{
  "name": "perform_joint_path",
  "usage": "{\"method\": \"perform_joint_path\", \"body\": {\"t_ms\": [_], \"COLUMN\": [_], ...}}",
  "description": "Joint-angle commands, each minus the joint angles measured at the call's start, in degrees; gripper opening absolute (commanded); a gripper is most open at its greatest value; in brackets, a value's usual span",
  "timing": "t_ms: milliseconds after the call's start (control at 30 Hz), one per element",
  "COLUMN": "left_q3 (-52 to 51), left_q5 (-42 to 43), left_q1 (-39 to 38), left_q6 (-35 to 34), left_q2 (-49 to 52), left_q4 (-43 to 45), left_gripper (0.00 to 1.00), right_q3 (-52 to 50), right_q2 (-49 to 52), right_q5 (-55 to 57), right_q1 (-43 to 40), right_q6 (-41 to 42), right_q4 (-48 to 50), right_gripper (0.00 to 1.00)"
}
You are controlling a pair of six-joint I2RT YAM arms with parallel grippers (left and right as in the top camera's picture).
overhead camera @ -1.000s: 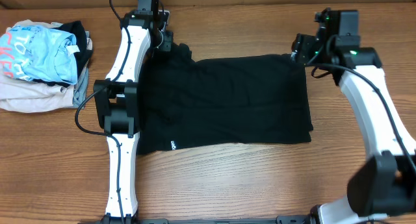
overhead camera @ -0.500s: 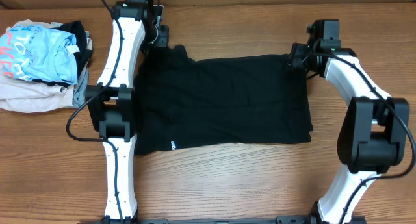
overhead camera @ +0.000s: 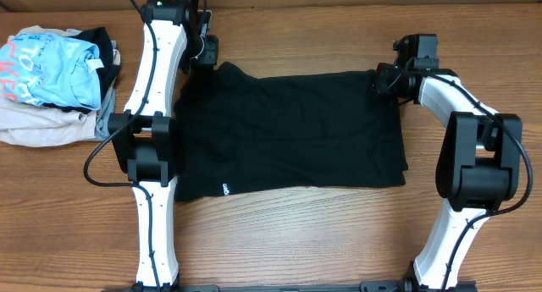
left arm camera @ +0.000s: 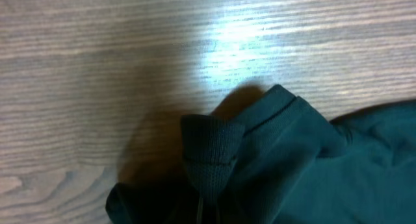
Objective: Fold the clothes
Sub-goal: 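Lift the top edge with both grippers and fold it down toward the hem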
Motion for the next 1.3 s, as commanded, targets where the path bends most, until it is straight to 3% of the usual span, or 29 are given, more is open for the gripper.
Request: {"method": "perform_joint_path", "body": {"t_ms": [0,67,133,300,733,1133,1267], "left_q3": [1.36,1.36,1.38,2.95,3.23,3.21,1.44], "left_q5": [-0.39,-0.37,0.13,1.33,1.16,-2.36,-2.89], "left_q1": [-0.04,-0.02,0.02,0.2,1.07,1.07,1.01], "left_q6": [-0.52,-0.52,-0.59,-0.98,-0.92,0.09,-0.81], "left_q2": [-2.08,-2.08,-2.08,-3.06,-15.28,-16.17,-17.03], "left_q4": [-0.61,-0.68,-0.72,-2.34,-5.84,-22.25,-22.34], "left_gripper": [0.04,0.04,0.04,0.04,0.04,0.04,0.04], "right_q3": [1.16,1.18,1.25,2.01,10.82,10.8,10.45], "right_q2": [0.5,0.5,0.48,-1.36,-16.74,-20.33,-20.33], "right_q5": [-2.58,-2.47,-1.38,-0.83,-2.25,-2.12,-2.23], "right_q1": [0.37,0.37,-0.02,-1.03,-1.2,-2.58,-3.15], "right_q6": [0.22,0.24,1.68,2.16,-3.04,-2.99,-2.01], "right_q4": [0.92,1.05,1.11,-1.77,-26.27,-47.5,-51.45], "right_gripper": [0.35,0.25,0.04,0.04,0.04,0.04,0.04]}}
